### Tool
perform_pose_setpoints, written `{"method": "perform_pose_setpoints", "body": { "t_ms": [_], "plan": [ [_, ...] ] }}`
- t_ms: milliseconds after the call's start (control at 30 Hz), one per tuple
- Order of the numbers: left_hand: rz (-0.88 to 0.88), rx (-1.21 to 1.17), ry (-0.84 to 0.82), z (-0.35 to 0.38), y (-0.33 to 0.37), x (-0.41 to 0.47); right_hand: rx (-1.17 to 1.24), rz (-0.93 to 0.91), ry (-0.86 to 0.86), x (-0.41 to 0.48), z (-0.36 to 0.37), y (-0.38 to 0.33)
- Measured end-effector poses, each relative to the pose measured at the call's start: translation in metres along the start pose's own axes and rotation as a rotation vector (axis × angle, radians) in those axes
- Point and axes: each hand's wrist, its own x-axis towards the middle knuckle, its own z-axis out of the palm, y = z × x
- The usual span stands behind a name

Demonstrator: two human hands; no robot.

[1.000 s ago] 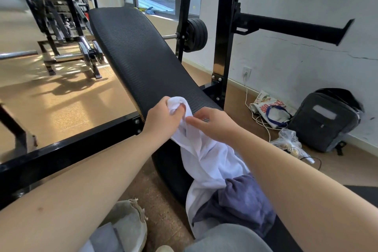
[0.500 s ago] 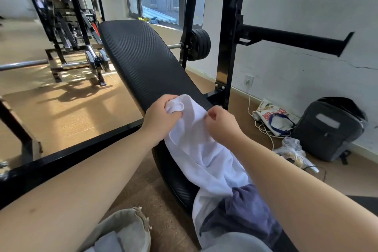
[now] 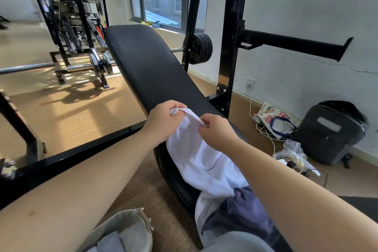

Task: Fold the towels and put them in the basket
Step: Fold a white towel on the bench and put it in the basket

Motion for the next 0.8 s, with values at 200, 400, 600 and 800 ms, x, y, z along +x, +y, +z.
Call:
{"method": "perform_pose_setpoints", "body": {
  "t_ms": [200, 400, 600, 800],
  "plan": [
    [0.075, 0.197, 0.079, -0.017, -0.019, -0.002, -0.082, 0.080, 0.080, 0.006, -0.021, 0.019],
    [0.107, 0.439, 0.039, -0.039, -0.019, -0.007, -0.227, 0.188, 0.089, 0.022, -0.055, 0.023],
    [0.077, 0.497, 0.062, -0.059, -0.022, 0.004, -0.263, 0.258, 0.225, 0.039, -0.089, 0.032],
    [-0.101, 0.309, 0.198, -0.069, -0.019, 0.023, 0.685, 0.401, 0.344, 0.063, -0.096, 0.007]
  ]
}}
